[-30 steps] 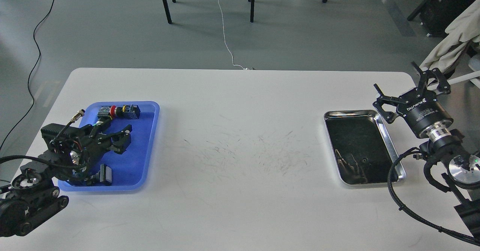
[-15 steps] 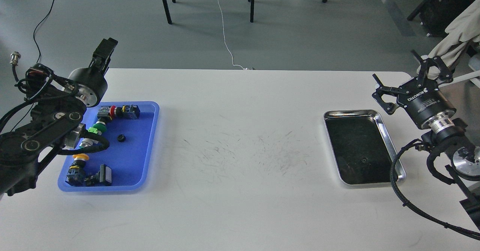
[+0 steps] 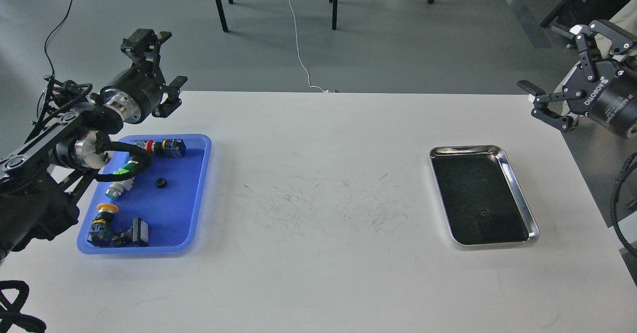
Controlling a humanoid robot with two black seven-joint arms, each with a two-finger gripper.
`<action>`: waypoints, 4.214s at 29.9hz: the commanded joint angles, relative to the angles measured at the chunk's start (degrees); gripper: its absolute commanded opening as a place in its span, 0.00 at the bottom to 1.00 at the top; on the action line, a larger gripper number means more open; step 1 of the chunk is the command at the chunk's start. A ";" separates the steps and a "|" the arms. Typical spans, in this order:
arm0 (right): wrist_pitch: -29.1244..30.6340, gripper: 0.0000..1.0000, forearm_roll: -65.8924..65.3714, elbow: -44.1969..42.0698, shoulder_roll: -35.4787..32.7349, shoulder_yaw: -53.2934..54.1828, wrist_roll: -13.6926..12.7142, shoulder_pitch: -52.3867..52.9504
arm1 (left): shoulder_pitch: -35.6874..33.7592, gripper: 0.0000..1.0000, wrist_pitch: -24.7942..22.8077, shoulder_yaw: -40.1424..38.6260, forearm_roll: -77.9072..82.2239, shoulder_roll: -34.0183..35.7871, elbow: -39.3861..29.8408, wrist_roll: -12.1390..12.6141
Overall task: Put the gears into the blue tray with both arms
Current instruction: 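Raise the left gripper and move the right gripper toward the silver tray, then grasp another small black part on the silver tray with the right gripper, then lift the black part and carry it toward the table center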
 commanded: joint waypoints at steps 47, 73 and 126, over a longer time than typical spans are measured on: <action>9.28 0.92 -65.61 -9.19 12.28 -47.56 -5.43 21.57 | -3.91 0.98 -6.28 2.04 -1.72 -7.12 13.16 -1.51; 9.28 0.82 -65.52 -16.40 20.02 -49.14 -3.67 21.57 | -4.08 0.98 -6.28 2.04 -1.72 -7.04 13.34 -1.60; 7.40 0.02 -41.80 -13.05 38.72 -55.91 -2.70 53.04 | -4.17 0.98 -6.28 1.86 -1.80 -6.33 13.34 -1.60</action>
